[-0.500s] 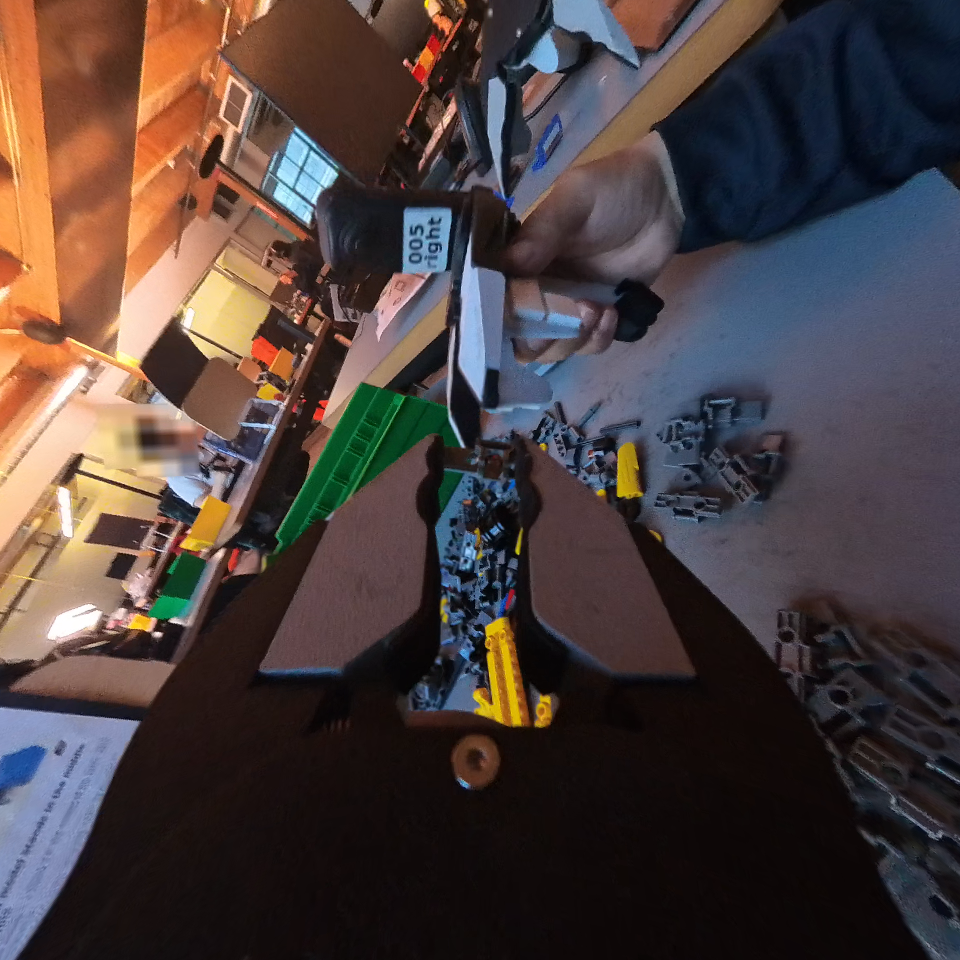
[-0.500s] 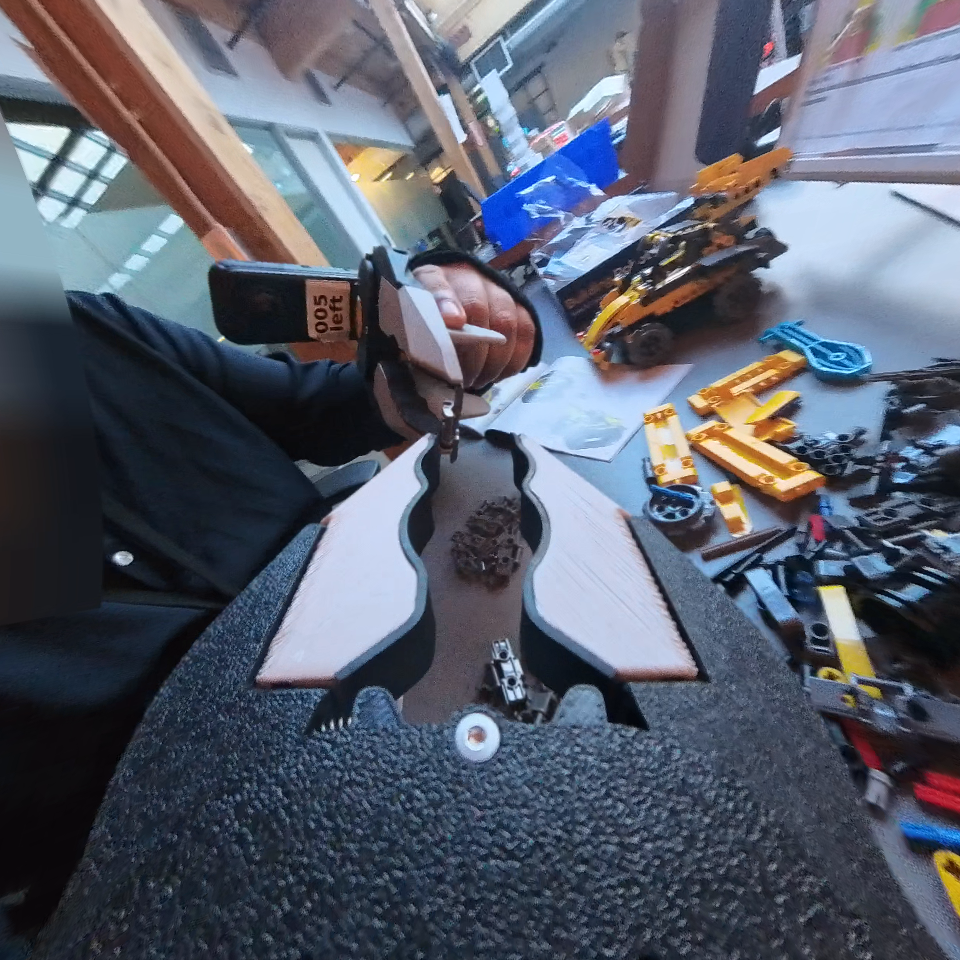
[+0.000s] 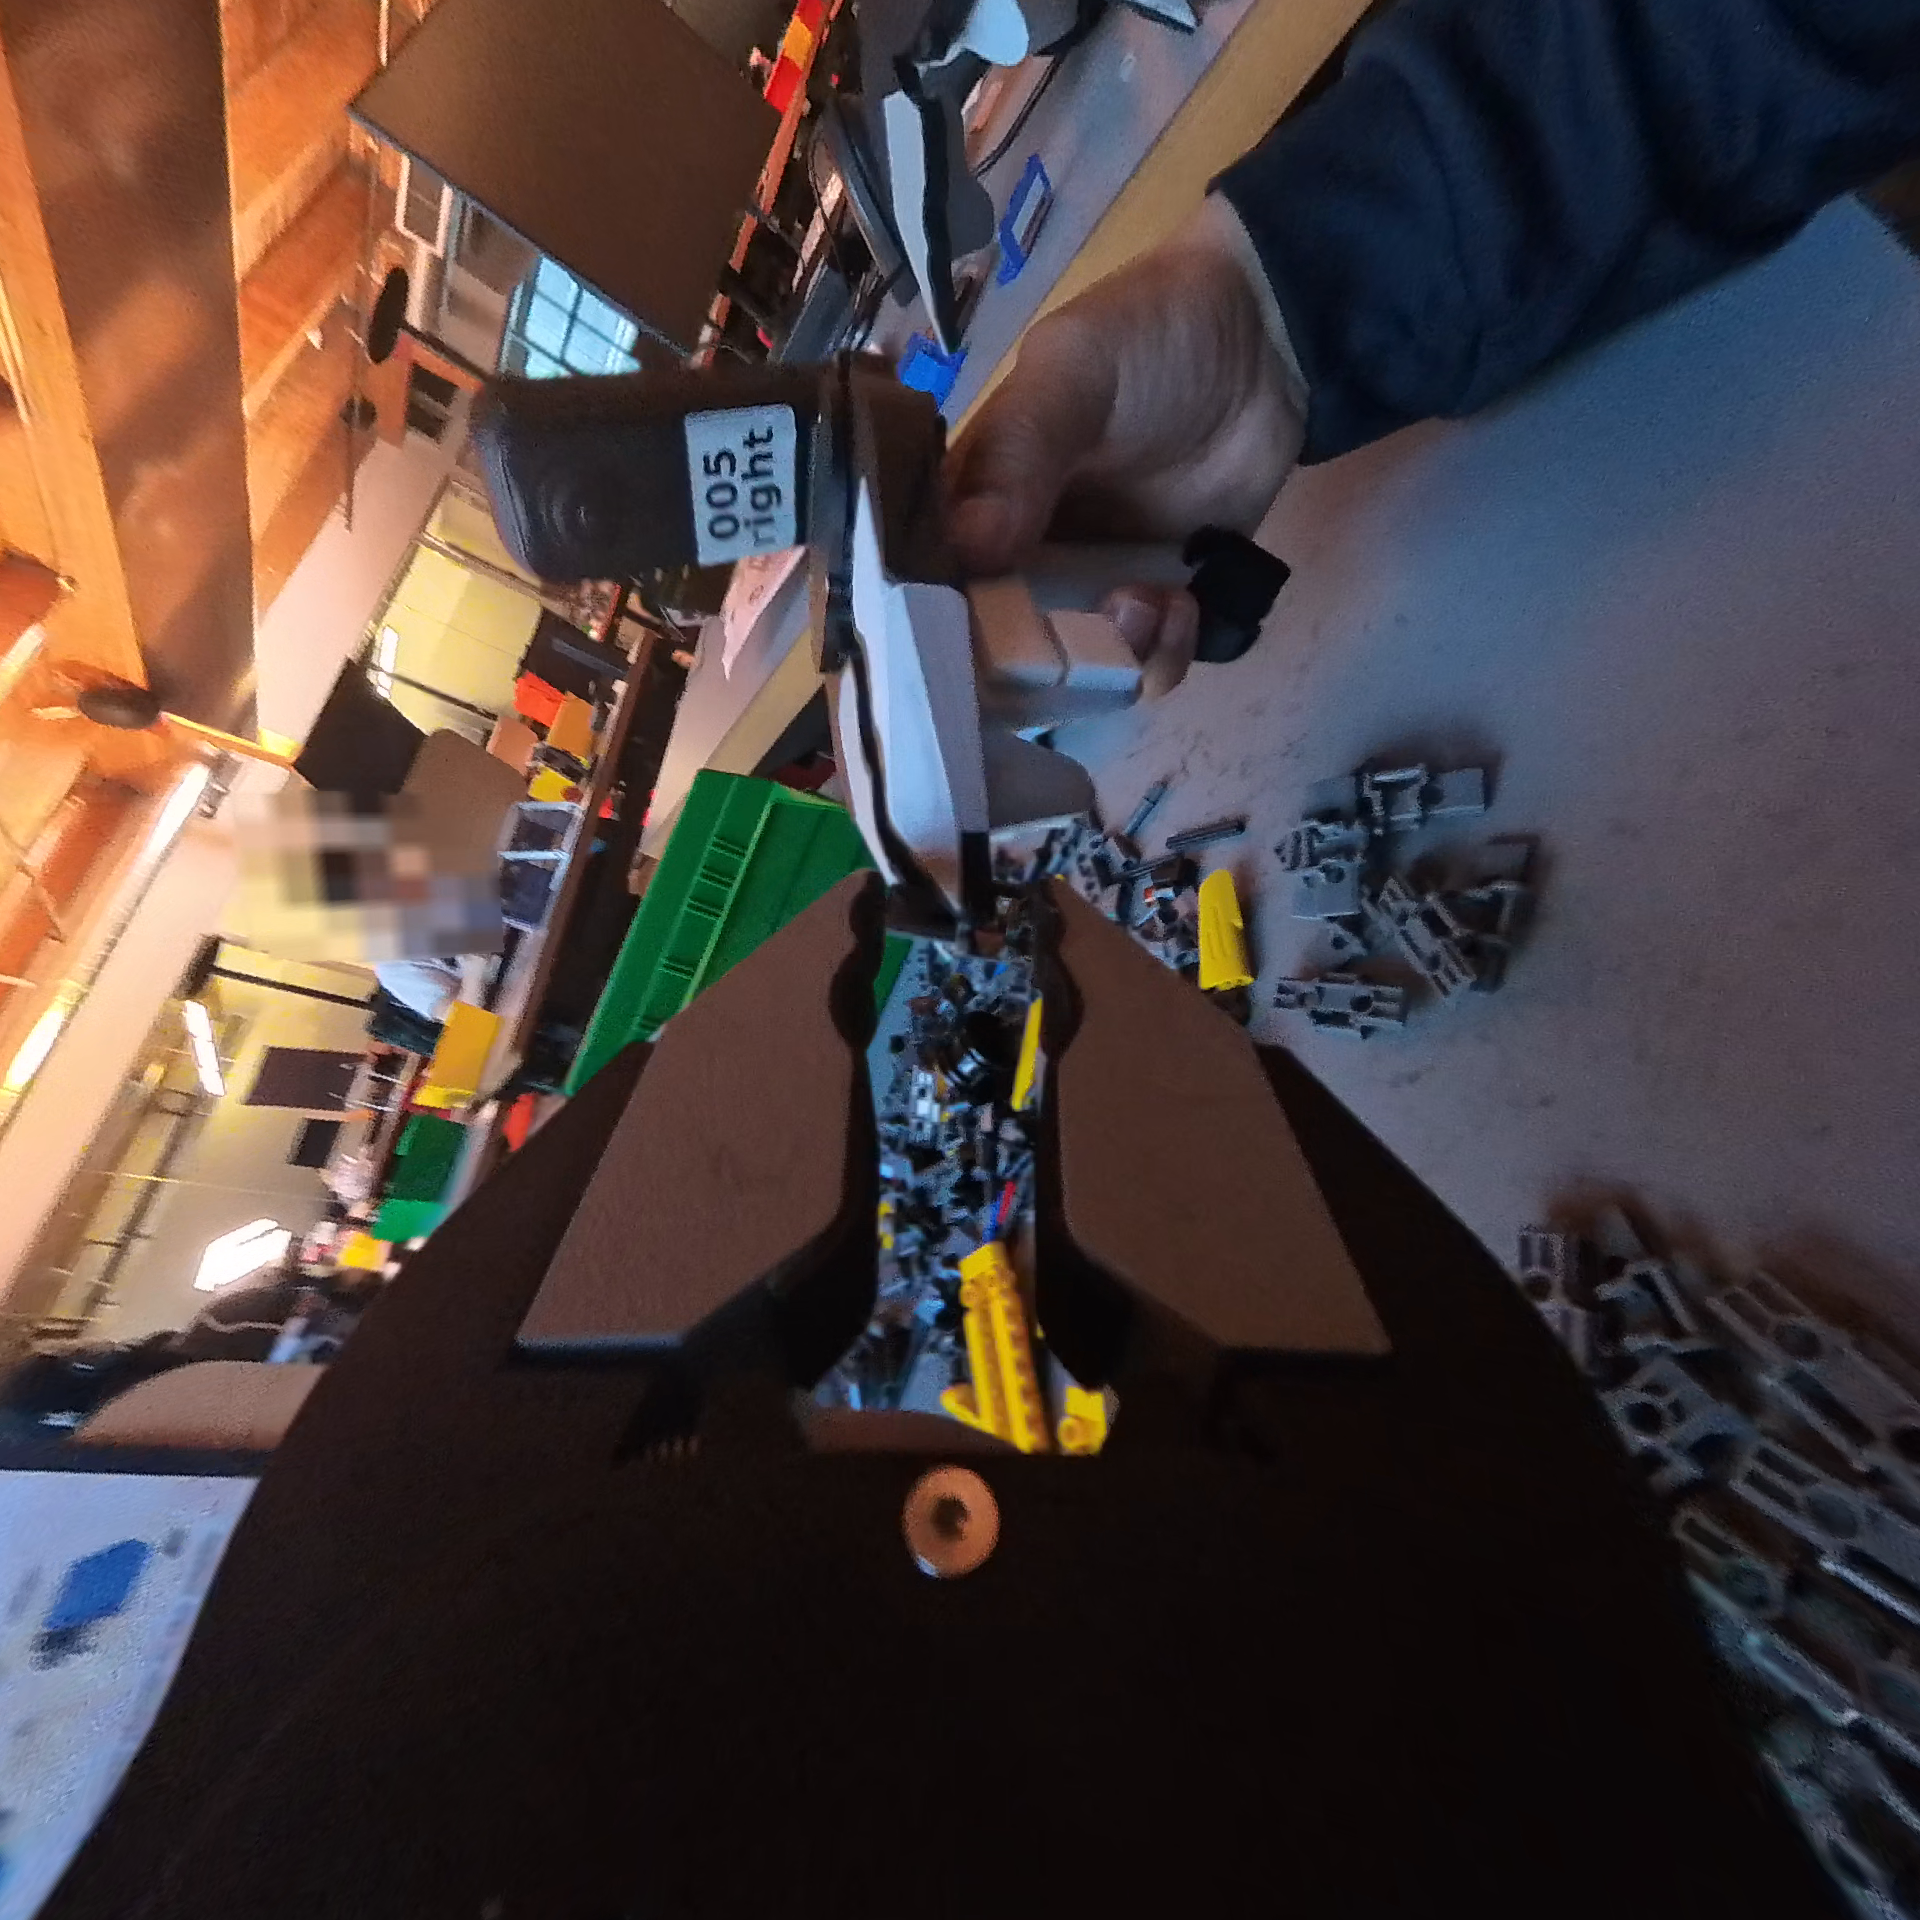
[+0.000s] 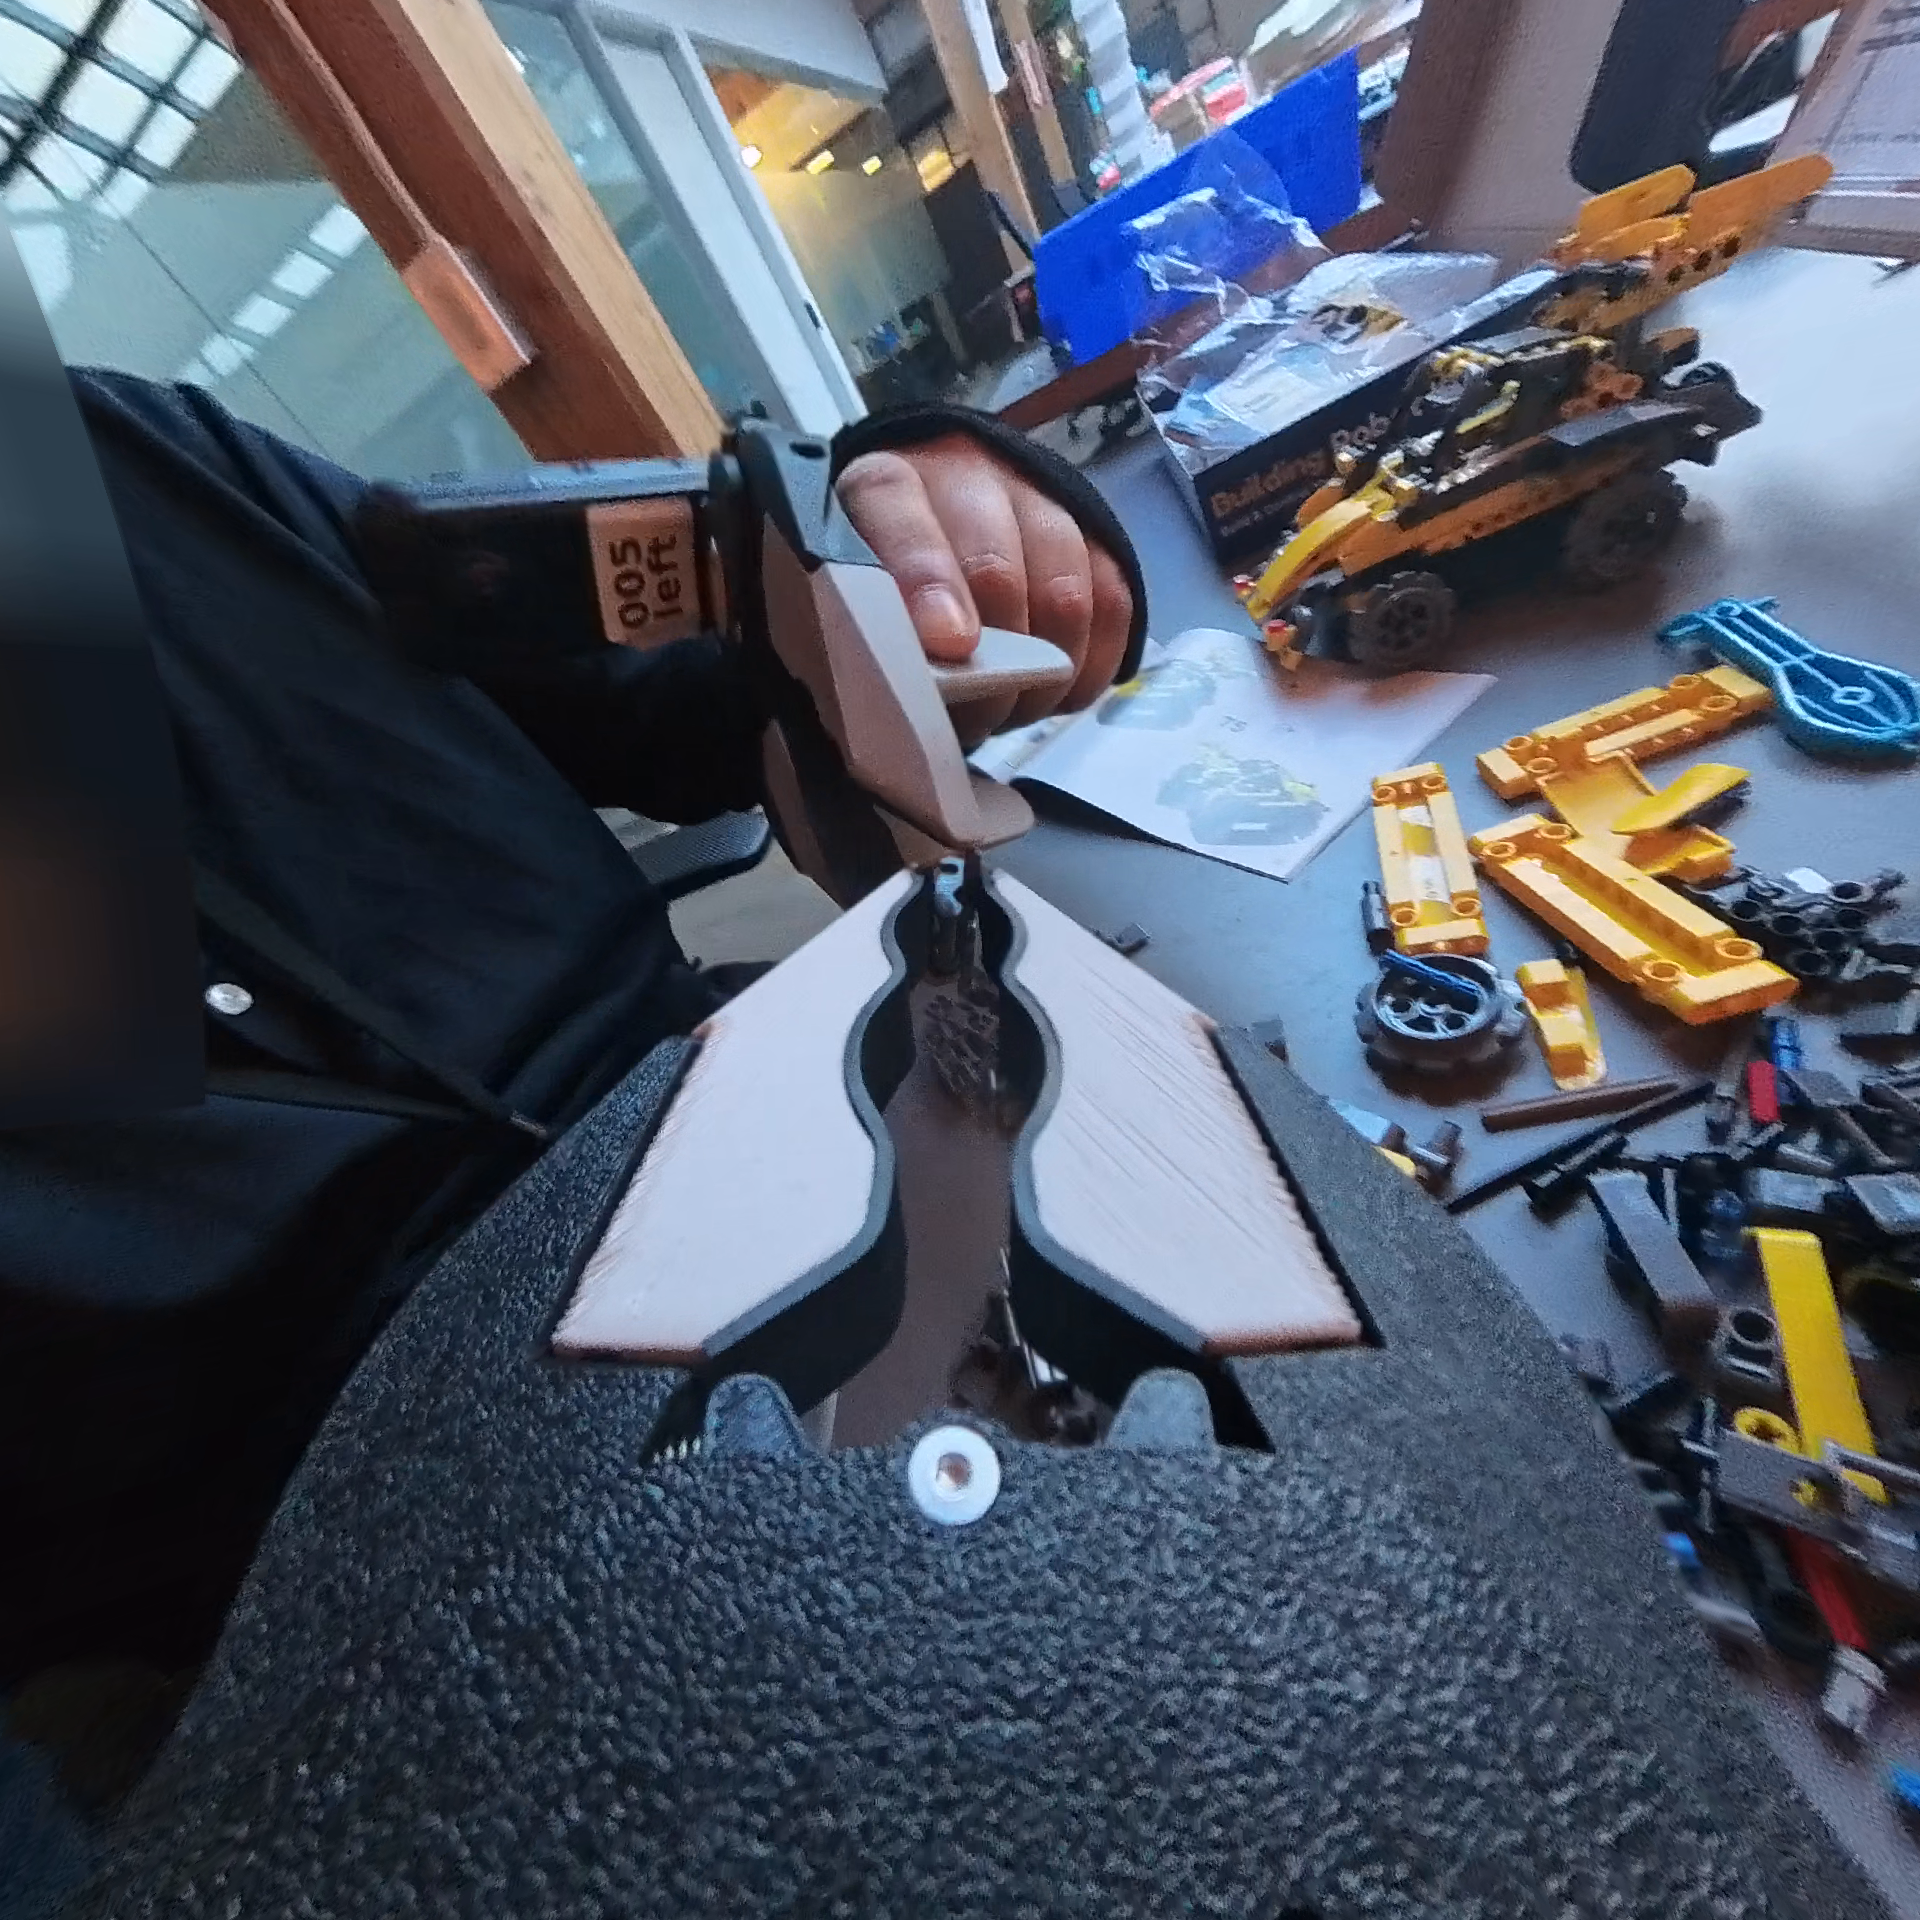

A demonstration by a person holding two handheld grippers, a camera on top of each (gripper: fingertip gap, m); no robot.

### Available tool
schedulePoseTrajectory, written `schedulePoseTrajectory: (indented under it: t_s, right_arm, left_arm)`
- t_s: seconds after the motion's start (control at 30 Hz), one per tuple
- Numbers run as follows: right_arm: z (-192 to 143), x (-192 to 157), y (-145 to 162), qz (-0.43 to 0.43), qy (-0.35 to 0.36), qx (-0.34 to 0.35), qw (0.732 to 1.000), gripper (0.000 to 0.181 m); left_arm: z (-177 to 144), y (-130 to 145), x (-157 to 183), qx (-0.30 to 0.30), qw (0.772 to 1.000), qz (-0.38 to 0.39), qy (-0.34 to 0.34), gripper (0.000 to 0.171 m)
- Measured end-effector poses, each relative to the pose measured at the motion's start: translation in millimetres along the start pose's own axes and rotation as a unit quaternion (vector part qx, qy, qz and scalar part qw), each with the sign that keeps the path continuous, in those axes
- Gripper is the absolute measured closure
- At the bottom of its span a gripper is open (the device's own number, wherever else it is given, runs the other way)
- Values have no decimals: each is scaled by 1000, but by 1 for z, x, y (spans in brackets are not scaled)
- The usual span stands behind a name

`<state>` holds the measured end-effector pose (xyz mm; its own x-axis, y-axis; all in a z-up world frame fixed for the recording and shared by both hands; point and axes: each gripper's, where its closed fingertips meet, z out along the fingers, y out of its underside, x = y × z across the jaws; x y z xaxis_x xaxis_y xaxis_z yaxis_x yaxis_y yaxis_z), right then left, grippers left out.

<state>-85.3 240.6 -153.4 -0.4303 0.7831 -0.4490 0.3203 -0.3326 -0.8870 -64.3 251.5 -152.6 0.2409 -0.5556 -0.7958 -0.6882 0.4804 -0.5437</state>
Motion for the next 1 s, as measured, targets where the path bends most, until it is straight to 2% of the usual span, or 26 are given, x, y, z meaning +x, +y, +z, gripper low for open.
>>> schedulePoseTrajectory:
  t_s: [0.1,0.2,0.27,0.37,0.5,0.57,0.7,0.87,1.0]
  right_arm:
    - [-13,7,8,-18,49,-33,998,173]
    - [-28,18,38,-16,101,-113,988,173]
    - [-30,24,62,-8,114,-172,978,173]
    - [-27,28,91,5,117,-244,963,173]
    - [-26,27,105,4,113,-276,955,173]
    - [-26,29,105,7,117,-276,954,172]
    - [-29,32,97,8,126,-256,959,168]
    - [-33,38,88,10,143,-233,962,168]
    - [-38,44,87,17,157,-227,961,168]
  left_arm:
    - [-4,9,-11,-1,996,-88,-21,131]
    - [-13,32,-23,-8,980,-195,-48,133]
    - [-17,55,-28,-36,966,-249,-65,137]
    - [-22,90,-27,-101,947,-295,-71,137]
    - [-25,115,-18,-151,926,-343,-51,137]
    - [-23,114,-9,-142,918,-369,-32,137]
    - [-13,84,36,-111,895,-421,96,143]
    - [1,65,85,-151,880,-404,200,134]
    - [11,57,100,-170,857,-417,250,129]
